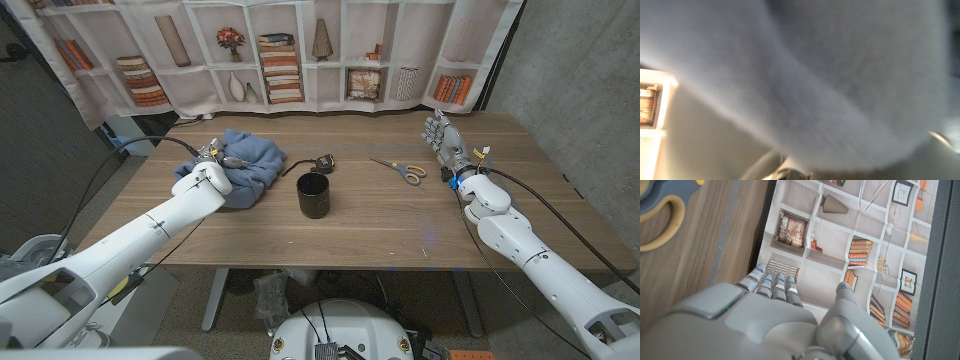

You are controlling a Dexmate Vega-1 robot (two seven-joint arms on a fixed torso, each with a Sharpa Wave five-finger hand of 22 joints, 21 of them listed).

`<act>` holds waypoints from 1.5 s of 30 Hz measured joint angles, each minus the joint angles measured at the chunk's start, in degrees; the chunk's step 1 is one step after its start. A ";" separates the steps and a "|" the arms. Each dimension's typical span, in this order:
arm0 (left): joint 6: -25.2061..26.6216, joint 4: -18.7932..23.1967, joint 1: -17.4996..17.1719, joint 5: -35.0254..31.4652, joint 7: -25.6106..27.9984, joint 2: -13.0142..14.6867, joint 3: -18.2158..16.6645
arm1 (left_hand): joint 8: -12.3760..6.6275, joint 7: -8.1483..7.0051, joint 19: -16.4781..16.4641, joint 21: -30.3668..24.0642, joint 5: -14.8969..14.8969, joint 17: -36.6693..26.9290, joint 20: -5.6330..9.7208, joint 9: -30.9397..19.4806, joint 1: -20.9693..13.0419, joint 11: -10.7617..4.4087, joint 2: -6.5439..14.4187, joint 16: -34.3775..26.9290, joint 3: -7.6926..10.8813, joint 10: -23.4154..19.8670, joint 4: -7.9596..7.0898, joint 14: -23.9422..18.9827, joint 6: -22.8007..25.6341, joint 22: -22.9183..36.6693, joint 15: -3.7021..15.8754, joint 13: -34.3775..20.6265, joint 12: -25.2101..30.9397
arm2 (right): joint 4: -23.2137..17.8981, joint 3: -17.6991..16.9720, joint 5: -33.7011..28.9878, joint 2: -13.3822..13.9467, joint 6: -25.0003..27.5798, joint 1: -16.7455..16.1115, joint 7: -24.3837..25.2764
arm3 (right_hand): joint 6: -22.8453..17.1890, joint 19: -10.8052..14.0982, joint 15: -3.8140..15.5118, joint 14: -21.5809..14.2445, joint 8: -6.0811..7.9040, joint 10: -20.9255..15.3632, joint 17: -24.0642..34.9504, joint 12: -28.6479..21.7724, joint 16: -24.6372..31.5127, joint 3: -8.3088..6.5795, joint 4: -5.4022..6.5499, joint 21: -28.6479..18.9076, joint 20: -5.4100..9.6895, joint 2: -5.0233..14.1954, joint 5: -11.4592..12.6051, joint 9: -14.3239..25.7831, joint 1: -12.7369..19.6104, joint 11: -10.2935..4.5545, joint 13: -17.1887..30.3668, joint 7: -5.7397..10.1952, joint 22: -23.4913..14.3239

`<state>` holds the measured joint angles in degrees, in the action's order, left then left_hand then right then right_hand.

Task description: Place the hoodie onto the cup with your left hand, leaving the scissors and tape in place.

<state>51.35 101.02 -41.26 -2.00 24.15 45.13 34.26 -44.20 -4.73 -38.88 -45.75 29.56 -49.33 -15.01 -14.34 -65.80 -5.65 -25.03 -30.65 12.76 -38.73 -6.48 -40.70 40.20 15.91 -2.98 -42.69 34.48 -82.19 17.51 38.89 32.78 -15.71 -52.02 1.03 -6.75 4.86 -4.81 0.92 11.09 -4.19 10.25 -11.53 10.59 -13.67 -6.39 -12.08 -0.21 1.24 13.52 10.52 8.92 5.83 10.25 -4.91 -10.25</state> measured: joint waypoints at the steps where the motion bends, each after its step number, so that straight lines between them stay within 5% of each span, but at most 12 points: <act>1: 0.11 0.11 -0.03 -0.07 0.18 -0.02 -0.05 | 0.00 -0.15 0.00 -0.04 0.14 -0.22 0.00 0.00 0.00 -0.03 0.00 0.00 0.00 -0.03 0.00 -0.09 0.77 0.82 -0.06 -0.14 0.02 | -0.01 0.00 0.01 0.01 0.00 0.00 -0.02 | 0.00 0.00 0.00 0.00 0.00 0.00 0.00 0.00 0.00 0.00 0.00 0.00 0.00 0.00 0.00 0.00 0.00 0.00 0.00 0.00 0.00; 3: 0.31 0.47 -0.18 -0.18 0.55 -0.07 -0.31 | 0.00 0.03 -1.34 -0.30 0.17 -0.52 1.34 0.00 0.00 -0.11 0.00 0.00 1.24 -0.11 -0.71 -0.71 0.99 1.17 0.53 -0.41 0.03 | -0.05 0.00 0.02 0.03 0.00 0.00 -0.04 | 0.00 0.00 0.00 0.00 0.00 0.00 0.00 0.00 0.00 0.00 0.00 0.00 0.00 0.00 0.00 0.00 0.00 0.00 0.00 0.00 0.00; 9: 0.55 1.01 -0.56 -0.17 1.29 -0.16 -0.82 | -0.01 -0.16 -1.55 -1.06 0.84 -1.54 1.55 0.00 0.00 -0.33 0.00 0.01 3.10 -0.34 -0.86 -1.02 1.41 1.25 0.84 -1.15 0.30 | -0.10 0.00 0.02 0.06 0.12 0.17 -0.11 | 0.00 0.00 0.00 0.00 0.00 0.00 0.00 0.00 0.00 -0.01 0.01 0.00 0.00 0.00 0.00 0.00 0.00 0.00 0.00 0.00 0.00; 17: 0.59 1.59 -1.11 -0.06 2.21 -0.22 -1.74 | 0.01 0.04 -2.38 -2.18 1.95 -2.81 2.99 0.00 -0.01 -0.42 0.02 0.03 4.11 -0.42 -0.77 -2.15 2.25 1.01 1.97 -2.26 0.55 | -0.17 0.34 -0.28 0.08 0.50 0.78 -0.25 | 0.00 0.00 0.00 0.00 0.00 0.00 0.00 0.00 0.00 -0.01 0.01 0.00 0.00 0.00 0.00 0.00 0.00 0.00 0.00 0.00 0.00; 23: -0.17 1.48 -1.35 0.01 3.03 -0.36 -2.33 | -0.85 0.21 -4.41 -2.91 2.33 -3.77 5.65 0.00 -0.39 -0.83 0.40 0.06 4.54 -1.27 -0.67 -4.21 3.48 0.33 4.03 -3.11 1.36 | -0.28 0.46 -0.41 0.03 0.71 1.05 -0.19 | 0.00 0.00 -0.32 -0.33 0.00 0.00 0.00 0.00 0.00 -0.01 0.01 0.00 0.00 0.00 0.00 0.00 0.00 0.00 0.00 0.00 0.00; 33: -2.22 0.18 -1.04 -0.06 4.00 -1.04 -2.65 | -1.33 1.17 -4.82 -4.35 2.73 -5.13 6.06 0.00 -0.59 -0.71 0.59 0.50 5.84 -1.76 0.17 -5.34 4.80 -0.23 5.16 -4.36 2.26 | -0.51 0.51 -0.62 -0.11 0.97 1.31 0.30 | 0.00 0.31 -0.32 -0.32 0.00 0.00 0.00 0.00 0.00 -0.01 0.01 0.00 -0.31 0.00 0.00 0.00 0.00 0.00 0.00 0.00 0.00; 45: -3.38 -0.03 -0.75 -0.39 4.90 -1.55 -3.15 | -1.76 2.28 -6.46 -5.99 3.51 -6.65 8.30 0.00 -0.97 -1.02 0.98 0.72 6.68 -2.08 0.44 -6.43 5.91 -0.66 6.26 -5.49 2.68 | -1.57 0.40 -0.84 0.15 1.08 0.99 1.01 | 0.00 0.31 -0.31 -0.32 0.00 0.00 0.00 0.00 0.00 -0.01 0.01 0.00 -0.31 0.00 0.00 0.00 0.01 0.00 0.00 0.00 0.00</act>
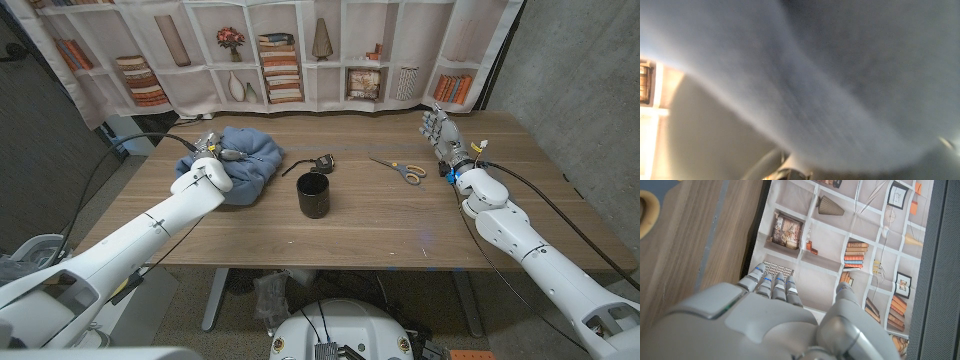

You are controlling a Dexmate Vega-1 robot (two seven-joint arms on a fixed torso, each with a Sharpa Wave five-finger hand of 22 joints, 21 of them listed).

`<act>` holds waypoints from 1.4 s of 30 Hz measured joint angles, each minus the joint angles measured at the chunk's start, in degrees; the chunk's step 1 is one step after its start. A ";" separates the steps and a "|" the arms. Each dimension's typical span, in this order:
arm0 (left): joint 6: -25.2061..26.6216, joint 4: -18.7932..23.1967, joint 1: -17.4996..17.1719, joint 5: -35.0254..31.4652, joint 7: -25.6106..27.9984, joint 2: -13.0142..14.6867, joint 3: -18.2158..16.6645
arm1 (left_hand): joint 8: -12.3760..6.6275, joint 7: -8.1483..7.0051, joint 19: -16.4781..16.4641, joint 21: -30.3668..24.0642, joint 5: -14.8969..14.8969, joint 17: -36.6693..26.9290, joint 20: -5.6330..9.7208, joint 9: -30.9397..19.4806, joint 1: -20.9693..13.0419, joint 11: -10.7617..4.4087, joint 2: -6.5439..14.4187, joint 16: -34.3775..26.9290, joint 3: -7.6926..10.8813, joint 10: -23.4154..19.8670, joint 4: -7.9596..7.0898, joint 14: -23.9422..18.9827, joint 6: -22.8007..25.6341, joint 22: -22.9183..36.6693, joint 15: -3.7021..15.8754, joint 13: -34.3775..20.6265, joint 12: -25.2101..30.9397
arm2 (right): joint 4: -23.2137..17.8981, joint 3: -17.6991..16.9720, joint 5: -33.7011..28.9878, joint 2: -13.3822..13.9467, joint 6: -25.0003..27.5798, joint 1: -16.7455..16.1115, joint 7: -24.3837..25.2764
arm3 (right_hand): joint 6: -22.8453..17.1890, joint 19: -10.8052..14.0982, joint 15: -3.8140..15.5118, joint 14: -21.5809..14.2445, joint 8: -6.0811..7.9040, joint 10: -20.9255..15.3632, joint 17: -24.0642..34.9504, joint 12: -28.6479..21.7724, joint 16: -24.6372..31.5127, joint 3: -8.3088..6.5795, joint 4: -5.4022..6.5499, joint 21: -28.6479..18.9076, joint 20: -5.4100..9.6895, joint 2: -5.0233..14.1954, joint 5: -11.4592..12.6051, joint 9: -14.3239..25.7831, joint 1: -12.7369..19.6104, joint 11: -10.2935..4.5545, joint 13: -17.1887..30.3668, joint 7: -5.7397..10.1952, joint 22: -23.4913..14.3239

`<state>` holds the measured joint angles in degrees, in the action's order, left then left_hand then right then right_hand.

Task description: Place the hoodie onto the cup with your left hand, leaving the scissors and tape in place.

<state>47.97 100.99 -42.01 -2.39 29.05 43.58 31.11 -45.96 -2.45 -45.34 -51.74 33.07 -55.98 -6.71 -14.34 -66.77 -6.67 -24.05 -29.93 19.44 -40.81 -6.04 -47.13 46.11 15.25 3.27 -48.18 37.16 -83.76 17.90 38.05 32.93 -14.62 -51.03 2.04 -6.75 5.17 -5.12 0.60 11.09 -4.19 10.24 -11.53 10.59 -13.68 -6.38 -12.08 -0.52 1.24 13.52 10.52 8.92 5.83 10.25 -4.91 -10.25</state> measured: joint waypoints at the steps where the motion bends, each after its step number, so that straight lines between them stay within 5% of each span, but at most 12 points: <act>1: -0.02 0.20 0.00 -0.02 0.07 -0.01 -0.10 | 0.00 0.00 -0.01 -0.01 0.00 -0.14 0.01 0.00 0.00 -0.12 0.00 0.21 0.05 -0.11 -0.02 -0.01 0.00 -0.08 0.01 -0.01 0.00 | 0.00 -0.03 0.00 0.03 0.00 -0.05 0.01 | 0.00 0.00 0.00 0.00 0.00 0.00 0.00 0.00 0.00 0.00 0.00 0.00 0.00 0.00 0.00 0.00 0.00 0.00 0.00 0.00 0.00; 10: 0.00 1.46 -0.07 -0.36 0.49 -0.07 -0.51 | -0.02 0.30 -1.31 -1.29 0.24 -1.28 2.13 0.00 0.00 -0.19 0.01 0.44 0.85 -0.80 0.30 -0.74 0.31 -0.67 0.74 -0.44 0.45 | -1.12 -0.44 -0.05 0.56 0.00 -0.67 0.33 | 0.00 0.00 0.00 0.00 0.00 0.00 0.00 0.00 0.00 0.00 0.00 0.00 0.00 0.00 0.00 0.00 0.00 0.00 0.00 0.00 0.00; 13: 0.15 1.84 -0.07 -0.45 0.53 -0.09 -0.55 | -0.02 0.52 -1.30 -1.67 0.23 -1.58 2.13 0.00 0.00 -0.19 0.01 0.76 2.19 -0.81 1.33 -0.97 0.52 -0.67 0.97 -0.54 0.45 | -1.30 -0.54 -0.05 0.63 0.00 -0.80 0.36 | 0.00 0.00 0.00 0.00 0.00 0.00 0.00 0.00 0.00 0.10 -0.10 0.00 0.00 0.00 0.00 0.00 0.00 0.00 0.00 0.00 0.00; 42: 3.80 8.15 -0.76 -0.79 1.34 0.34 -2.39 | -0.02 0.61 -1.30 -5.12 1.51 -4.31 2.14 0.00 0.00 -0.10 0.02 1.99 3.20 -1.11 1.87 -1.95 0.61 -2.00 1.56 -0.79 0.44 | -2.56 -1.60 0.27 1.31 -0.57 -2.00 0.53 | 0.00 0.00 0.01 0.01 0.00 0.00 0.00 0.00 0.00 0.33 0.00 0.22 0.01 0.00 0.00 0.00 0.00 0.00 0.00 0.00 0.00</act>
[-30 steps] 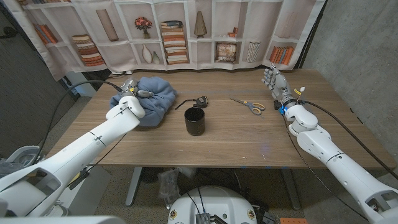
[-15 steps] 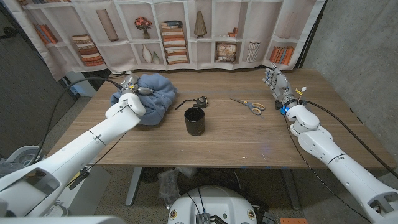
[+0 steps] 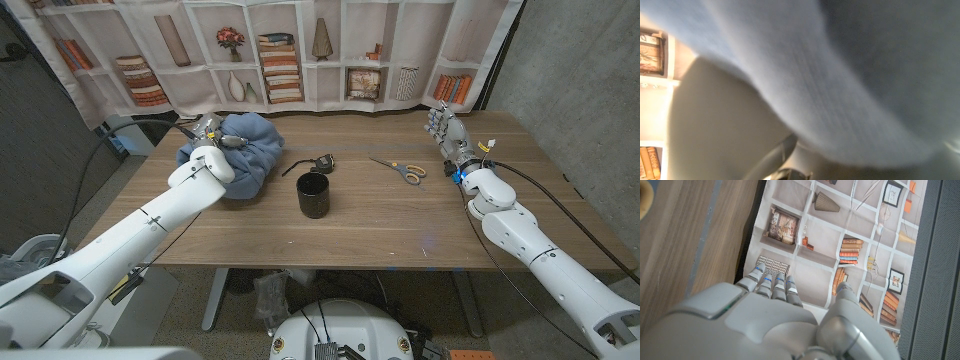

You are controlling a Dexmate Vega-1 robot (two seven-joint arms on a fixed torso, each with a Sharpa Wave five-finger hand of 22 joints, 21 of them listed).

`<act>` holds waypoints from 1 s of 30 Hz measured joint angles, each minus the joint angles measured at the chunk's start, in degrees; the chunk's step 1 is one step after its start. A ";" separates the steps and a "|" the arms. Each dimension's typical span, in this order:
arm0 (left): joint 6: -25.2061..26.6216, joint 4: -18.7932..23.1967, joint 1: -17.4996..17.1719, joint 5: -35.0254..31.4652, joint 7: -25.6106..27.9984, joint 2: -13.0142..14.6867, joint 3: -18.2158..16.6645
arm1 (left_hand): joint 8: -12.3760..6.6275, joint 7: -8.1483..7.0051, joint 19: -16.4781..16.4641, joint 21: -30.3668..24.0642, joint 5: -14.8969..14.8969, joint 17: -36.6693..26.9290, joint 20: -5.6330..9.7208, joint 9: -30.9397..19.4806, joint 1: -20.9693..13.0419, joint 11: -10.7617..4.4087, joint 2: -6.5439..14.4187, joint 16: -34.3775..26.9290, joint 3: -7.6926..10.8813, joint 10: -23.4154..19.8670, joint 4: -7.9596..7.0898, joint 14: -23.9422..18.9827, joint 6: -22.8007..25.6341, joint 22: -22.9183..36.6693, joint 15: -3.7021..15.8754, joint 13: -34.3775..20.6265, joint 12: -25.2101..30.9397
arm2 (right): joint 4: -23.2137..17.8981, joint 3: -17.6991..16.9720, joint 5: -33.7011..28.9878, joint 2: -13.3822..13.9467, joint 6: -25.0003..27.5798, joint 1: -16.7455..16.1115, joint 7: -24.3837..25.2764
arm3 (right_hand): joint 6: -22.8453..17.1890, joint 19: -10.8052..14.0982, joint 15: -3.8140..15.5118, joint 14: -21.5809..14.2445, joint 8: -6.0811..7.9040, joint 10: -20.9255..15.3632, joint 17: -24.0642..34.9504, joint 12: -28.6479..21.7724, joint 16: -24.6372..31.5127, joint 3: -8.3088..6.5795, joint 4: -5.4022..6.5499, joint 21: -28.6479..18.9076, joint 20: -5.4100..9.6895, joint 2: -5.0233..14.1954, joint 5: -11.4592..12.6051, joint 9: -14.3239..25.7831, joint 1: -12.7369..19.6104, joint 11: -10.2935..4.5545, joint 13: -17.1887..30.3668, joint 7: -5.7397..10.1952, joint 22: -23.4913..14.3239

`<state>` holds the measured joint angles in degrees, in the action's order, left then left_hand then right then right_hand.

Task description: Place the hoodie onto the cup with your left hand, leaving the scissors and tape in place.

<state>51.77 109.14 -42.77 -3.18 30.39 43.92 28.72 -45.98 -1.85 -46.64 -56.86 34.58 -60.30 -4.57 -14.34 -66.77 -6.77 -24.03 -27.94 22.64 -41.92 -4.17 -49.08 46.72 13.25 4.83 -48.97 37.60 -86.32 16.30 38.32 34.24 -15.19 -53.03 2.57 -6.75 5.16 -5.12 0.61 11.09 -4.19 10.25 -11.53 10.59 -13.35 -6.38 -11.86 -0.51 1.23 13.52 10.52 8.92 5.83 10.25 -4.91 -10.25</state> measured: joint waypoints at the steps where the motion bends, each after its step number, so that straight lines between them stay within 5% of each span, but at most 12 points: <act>1: 0.13 0.16 0.05 -0.04 0.01 0.00 -0.01 | 0.00 0.00 0.10 -0.18 0.01 -0.10 0.10 0.00 0.00 0.00 0.00 0.00 0.00 0.00 0.00 0.00 0.00 -0.20 0.00 0.00 0.00 | -0.04 -0.08 0.02 0.04 -0.02 -0.08 0.00 | 0.00 0.00 0.00 0.00 0.00 0.00 0.00 0.00 0.00 0.00 0.00 0.00 0.00 0.00 0.00 0.00 0.00 0.00 0.00 0.00 0.00; 30: 2.65 3.59 1.05 -1.00 -0.07 0.47 -0.08 | -0.63 0.00 0.91 -3.00 0.47 -2.39 0.92 0.00 -0.14 0.01 0.14 0.98 0.00 0.01 0.00 -0.48 0.00 -1.30 0.32 -0.51 -0.35 | -0.15 -0.52 0.29 0.03 -0.98 -1.03 -0.14 | 0.00 0.00 0.00 0.00 0.00 0.00 0.00 0.00 0.00 0.00 0.00 0.00 0.00 0.31 0.00 0.00 0.31 0.00 0.00 0.00 0.00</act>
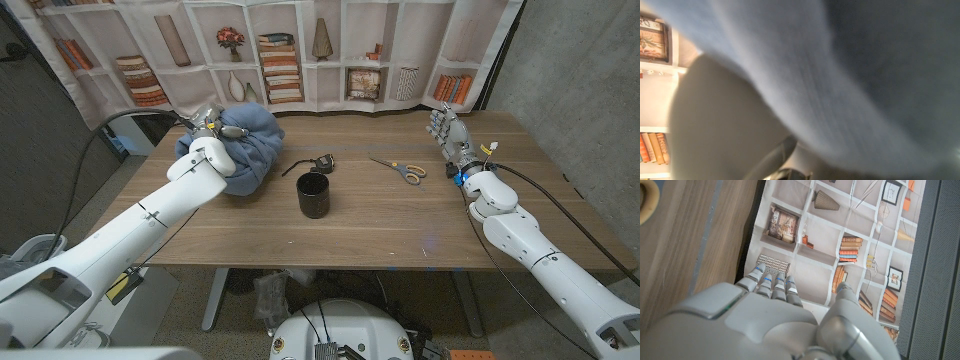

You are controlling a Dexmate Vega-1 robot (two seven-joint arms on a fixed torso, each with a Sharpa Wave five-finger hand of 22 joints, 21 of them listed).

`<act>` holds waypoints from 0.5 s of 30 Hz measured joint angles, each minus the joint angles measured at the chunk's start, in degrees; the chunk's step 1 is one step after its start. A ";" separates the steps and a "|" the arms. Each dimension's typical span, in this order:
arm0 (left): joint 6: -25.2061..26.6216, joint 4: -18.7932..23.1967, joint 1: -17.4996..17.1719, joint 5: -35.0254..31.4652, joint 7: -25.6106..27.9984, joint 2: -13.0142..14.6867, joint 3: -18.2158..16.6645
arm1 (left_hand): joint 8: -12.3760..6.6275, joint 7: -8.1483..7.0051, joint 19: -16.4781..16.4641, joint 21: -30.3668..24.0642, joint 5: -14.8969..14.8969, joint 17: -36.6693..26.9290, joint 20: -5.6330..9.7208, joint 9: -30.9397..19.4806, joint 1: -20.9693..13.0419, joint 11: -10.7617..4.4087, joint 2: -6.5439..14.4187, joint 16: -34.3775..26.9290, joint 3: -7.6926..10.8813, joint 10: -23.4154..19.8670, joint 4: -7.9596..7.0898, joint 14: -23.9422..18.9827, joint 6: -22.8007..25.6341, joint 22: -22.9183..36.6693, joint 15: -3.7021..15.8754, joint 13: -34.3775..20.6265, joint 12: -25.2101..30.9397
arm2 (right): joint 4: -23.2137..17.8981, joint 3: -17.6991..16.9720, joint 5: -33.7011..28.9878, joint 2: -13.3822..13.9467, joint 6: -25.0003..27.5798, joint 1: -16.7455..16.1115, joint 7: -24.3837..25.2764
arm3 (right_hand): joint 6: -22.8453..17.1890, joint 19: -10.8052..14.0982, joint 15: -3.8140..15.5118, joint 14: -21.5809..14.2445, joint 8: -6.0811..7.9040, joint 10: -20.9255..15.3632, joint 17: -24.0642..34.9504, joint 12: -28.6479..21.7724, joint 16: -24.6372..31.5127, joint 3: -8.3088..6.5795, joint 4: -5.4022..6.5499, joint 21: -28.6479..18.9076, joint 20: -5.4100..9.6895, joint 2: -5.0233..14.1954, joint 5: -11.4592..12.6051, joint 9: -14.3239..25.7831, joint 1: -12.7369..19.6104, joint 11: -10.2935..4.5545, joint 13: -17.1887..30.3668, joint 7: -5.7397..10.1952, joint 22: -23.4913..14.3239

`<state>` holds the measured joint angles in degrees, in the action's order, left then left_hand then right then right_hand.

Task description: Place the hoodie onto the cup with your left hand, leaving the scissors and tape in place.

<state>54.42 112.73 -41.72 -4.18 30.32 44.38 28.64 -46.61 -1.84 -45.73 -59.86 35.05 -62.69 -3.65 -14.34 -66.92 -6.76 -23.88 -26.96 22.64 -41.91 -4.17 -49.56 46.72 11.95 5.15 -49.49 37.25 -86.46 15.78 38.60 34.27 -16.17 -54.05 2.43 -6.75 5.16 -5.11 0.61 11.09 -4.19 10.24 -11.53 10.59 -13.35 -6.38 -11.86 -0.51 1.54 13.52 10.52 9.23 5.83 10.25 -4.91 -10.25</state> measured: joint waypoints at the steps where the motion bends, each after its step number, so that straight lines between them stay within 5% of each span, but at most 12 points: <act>1: 0.01 0.17 0.05 -0.05 0.00 0.00 -0.06 | 0.00 0.00 0.00 -0.11 0.00 -0.08 0.00 0.00 0.00 0.00 0.00 0.03 0.00 0.00 0.00 0.00 0.00 -0.01 0.00 0.00 0.00 | -0.13 -0.03 0.00 0.01 0.00 -0.09 0.00 | 0.00 0.00 0.00 0.00 0.00 0.00 0.00 0.00 0.00 0.00 0.00 0.00 0.00 0.00 0.00 0.00 0.00 0.00 0.00 0.00 0.00; 15: -0.33 0.81 0.19 -0.09 0.09 -0.26 -0.79 | -0.02 0.00 0.10 -0.99 0.35 -0.65 0.10 0.00 -0.38 0.00 0.38 0.47 0.00 0.01 0.00 -0.11 0.00 -0.36 -0.08 -0.25 -0.04 | -1.02 -0.43 0.05 0.31 -0.01 -0.78 0.48 | 0.00 0.22 0.00 0.00 0.00 0.00 0.00 0.00 0.00 0.00 0.00 0.00 -0.22 0.00 0.00 0.00 0.00 0.00 0.00 0.00 0.00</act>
<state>54.09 113.54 -41.53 -4.27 30.40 44.12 27.85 -46.63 -1.84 -45.63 -60.85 35.41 -63.34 -3.55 -14.34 -67.30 -6.75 -23.50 -26.49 22.64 -41.91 -4.18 -49.67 46.72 11.59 5.07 -49.73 37.21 -87.48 15.35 38.65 34.58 -16.19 -54.83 2.91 -6.75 5.39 -5.11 0.61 11.09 -4.19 10.25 -11.53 10.59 -13.36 -6.38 -11.86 -0.74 1.54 13.52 10.52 9.23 5.83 10.25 -4.91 -10.25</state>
